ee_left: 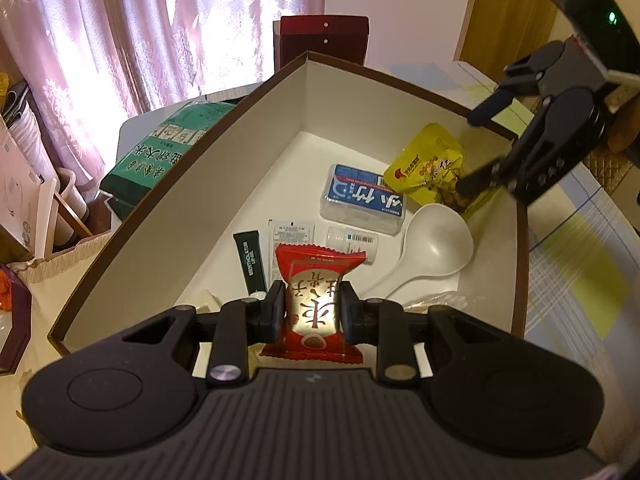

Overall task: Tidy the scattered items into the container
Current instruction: 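Open the right tool to drop the yellow packet while the left tool lowers the red packet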

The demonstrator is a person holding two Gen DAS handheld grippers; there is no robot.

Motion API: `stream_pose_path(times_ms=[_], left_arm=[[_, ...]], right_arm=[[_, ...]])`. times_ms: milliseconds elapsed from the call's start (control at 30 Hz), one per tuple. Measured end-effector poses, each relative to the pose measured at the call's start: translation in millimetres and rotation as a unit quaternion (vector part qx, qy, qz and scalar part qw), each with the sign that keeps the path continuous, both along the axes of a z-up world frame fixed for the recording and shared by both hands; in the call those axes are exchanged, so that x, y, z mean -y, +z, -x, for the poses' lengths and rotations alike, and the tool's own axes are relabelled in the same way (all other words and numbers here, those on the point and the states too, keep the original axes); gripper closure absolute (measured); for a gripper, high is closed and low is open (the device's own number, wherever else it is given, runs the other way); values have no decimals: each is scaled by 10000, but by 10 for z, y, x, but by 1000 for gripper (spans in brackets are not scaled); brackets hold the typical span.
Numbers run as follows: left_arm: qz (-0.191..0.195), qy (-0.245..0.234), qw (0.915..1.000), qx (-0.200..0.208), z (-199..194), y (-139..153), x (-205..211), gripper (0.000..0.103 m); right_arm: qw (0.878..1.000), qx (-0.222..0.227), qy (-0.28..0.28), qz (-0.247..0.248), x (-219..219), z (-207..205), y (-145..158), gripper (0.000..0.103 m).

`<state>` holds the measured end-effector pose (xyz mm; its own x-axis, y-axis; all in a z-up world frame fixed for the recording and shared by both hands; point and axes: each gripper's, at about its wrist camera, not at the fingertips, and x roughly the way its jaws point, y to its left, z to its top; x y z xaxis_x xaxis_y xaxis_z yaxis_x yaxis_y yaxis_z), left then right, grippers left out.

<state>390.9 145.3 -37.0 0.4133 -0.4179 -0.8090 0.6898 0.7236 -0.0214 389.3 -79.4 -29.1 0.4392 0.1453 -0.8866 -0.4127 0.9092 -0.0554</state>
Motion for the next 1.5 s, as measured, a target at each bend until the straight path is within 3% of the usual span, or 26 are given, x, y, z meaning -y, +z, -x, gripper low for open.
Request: stream_pose_path(times_ms=[433, 833, 967, 1200, 1333, 1500], left_arm=[[-345, -135, 9986, -373, 75, -116, 66, 80], [-489, -152, 9979, -405, 99, -125, 102, 80], [-487, -101, 9980, -396, 105, -100, 97, 67], [-530, -18, 9980, -357, 136, -56, 88, 61], [-529, 71, 9981, -296, 179, -18, 82, 49], [-530, 209, 9981, -225, 261, 60, 62, 44]], right_arm=[[9997, 10, 103, -240, -44, 126, 57, 11], [9994, 22, 126, -307, -39, 160, 82, 11], [9993, 31, 137, -356, -48, 190, 95, 11], [9991, 51, 186, -382, -49, 252, 103, 11], [9989, 79, 224, -413, -48, 299, 115, 11], [9983, 122, 306, -490, -59, 365, 136, 11]])
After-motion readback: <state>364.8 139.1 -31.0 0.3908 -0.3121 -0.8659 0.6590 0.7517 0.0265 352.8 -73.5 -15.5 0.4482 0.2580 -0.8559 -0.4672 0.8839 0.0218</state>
